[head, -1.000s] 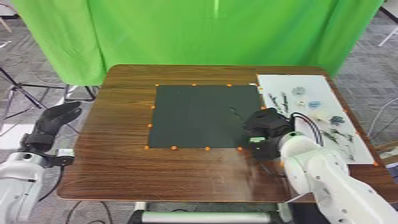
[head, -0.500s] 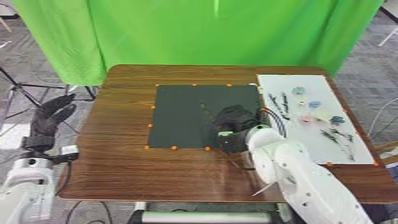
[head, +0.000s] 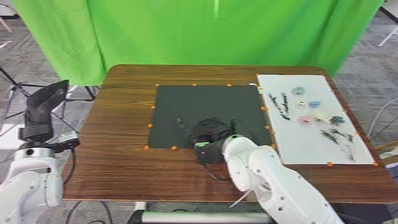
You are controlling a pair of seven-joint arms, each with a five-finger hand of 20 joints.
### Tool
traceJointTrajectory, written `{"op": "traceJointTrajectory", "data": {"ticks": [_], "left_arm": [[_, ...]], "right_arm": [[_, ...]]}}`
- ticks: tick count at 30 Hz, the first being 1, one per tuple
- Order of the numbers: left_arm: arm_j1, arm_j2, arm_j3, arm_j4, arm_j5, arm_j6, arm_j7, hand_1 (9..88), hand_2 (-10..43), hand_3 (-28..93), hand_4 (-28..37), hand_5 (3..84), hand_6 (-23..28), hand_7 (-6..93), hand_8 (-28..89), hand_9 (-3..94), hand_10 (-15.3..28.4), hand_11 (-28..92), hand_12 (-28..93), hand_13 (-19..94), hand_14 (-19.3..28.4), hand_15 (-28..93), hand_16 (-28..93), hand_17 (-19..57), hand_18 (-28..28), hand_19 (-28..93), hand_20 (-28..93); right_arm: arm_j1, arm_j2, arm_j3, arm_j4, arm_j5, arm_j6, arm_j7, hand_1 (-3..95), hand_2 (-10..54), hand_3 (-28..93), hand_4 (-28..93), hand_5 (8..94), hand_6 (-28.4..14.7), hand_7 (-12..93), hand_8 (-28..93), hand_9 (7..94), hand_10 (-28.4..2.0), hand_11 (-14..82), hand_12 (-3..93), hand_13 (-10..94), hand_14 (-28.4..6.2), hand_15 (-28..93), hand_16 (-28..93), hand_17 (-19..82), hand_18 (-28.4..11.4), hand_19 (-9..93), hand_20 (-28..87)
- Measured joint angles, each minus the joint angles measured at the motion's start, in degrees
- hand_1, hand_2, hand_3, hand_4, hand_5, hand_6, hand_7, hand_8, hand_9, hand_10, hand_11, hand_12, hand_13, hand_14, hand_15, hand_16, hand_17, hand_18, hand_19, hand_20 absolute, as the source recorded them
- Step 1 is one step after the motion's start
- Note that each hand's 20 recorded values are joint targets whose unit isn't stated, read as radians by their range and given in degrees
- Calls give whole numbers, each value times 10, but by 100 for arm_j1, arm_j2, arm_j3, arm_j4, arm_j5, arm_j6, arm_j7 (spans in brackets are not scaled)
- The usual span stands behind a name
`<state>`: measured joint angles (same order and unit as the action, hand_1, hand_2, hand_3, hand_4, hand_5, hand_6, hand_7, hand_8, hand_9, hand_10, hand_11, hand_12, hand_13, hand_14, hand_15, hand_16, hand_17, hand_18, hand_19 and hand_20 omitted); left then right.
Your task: Arrange flowers
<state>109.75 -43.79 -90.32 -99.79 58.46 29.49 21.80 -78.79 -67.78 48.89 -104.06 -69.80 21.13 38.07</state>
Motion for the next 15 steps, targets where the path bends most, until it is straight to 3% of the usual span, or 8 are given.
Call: {"op": "traceJointTrajectory", "data": {"ticks": [15], "left_arm": [[-21, 18, 83, -74, 81, -138, -254, 216, 91, 685, -283, 420, 42, 149, -87, 373, 124, 183, 75, 253, 111, 58, -33, 38, 51, 10, 113]], "right_arm": [[427, -650, -400, 555, 200, 651, 27, 732, -95, 434, -9, 719, -80, 496, 22, 920, -148, 249, 371, 937, -16, 566, 193, 796, -27, 798, 434]]}}
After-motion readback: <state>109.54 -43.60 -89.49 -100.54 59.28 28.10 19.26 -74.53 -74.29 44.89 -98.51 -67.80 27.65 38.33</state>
